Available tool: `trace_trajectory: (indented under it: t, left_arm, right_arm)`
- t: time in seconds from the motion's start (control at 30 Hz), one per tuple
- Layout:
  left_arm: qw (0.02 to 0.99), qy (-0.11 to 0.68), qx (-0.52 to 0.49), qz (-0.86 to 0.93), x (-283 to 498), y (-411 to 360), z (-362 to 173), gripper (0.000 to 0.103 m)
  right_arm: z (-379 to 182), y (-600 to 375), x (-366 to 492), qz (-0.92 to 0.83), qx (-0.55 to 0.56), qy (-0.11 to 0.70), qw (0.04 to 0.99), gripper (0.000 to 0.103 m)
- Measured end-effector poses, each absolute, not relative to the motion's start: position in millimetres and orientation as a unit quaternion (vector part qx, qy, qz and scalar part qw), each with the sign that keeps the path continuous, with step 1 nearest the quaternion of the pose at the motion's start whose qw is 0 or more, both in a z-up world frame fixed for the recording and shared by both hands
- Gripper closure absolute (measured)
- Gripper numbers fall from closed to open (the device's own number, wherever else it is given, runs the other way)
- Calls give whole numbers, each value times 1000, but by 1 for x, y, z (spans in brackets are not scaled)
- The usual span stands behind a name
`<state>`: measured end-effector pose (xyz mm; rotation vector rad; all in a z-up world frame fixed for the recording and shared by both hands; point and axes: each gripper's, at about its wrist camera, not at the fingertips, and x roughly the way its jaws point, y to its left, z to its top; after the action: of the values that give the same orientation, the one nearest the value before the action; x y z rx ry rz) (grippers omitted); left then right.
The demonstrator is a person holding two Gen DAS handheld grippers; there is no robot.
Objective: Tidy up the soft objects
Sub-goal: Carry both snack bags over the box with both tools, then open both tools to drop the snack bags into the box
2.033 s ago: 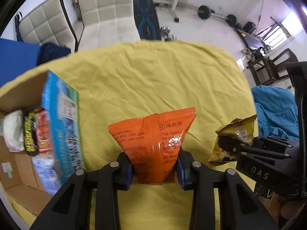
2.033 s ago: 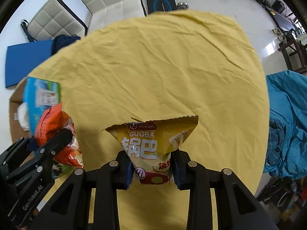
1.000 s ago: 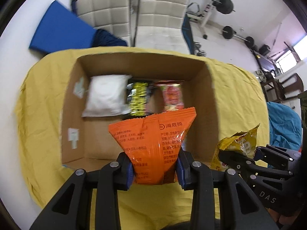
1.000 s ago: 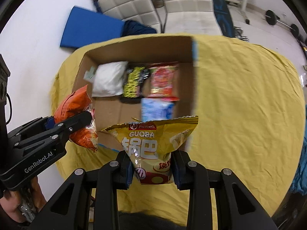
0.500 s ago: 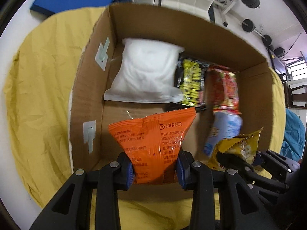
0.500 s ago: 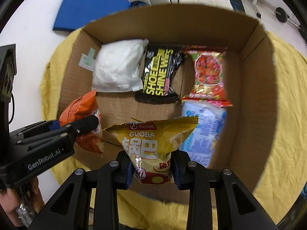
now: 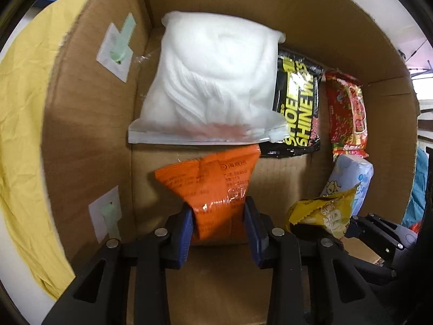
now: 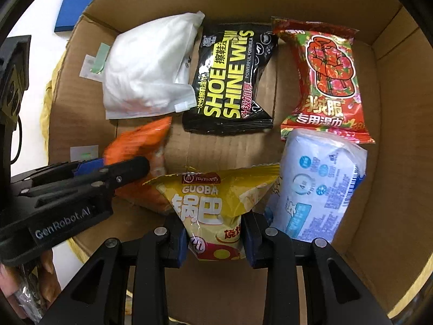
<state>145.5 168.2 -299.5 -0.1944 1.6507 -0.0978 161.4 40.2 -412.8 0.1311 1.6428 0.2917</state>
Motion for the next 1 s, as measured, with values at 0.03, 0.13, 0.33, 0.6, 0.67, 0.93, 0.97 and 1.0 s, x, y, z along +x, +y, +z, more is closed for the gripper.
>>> trace_trajectory:
  t: [0.03, 0.13, 0.33, 0.6, 0.67, 0.93, 0.97, 1.0]
  left_arm:
    - [669, 737, -85, -45, 146, 167, -302, 69]
    - [668, 740, -75, -42, 145, 165, -305, 67]
    - [668, 740, -64, -35, 147, 167, -303, 65]
    - [687, 724, -59, -24, 136, 168, -286, 54]
    - [694, 718, -56, -21, 130, 167, -278, 53]
    - [733, 679, -46, -10, 114, 159, -244, 25]
    - [736, 676, -45, -10, 114, 158, -242, 23]
    - [742, 669, -41, -5, 112, 157, -238, 13]
  right_arm:
    - [-415, 40, 162, 128, 59, 730, 668, 68]
    - [-417, 37, 163, 123, 56, 732, 668, 67]
    - [-411, 42, 164, 115, 35, 729, 674, 62]
    - [-389, 34, 156, 105, 22, 720, 685, 59]
    - [-383, 31, 155, 100, 21, 717, 690, 59]
    - [-357, 15, 146, 80, 17, 699, 710, 48]
    - [-354, 12, 146, 75, 16, 696, 713, 45]
    - [-353, 11, 145, 71, 13, 694, 716, 45]
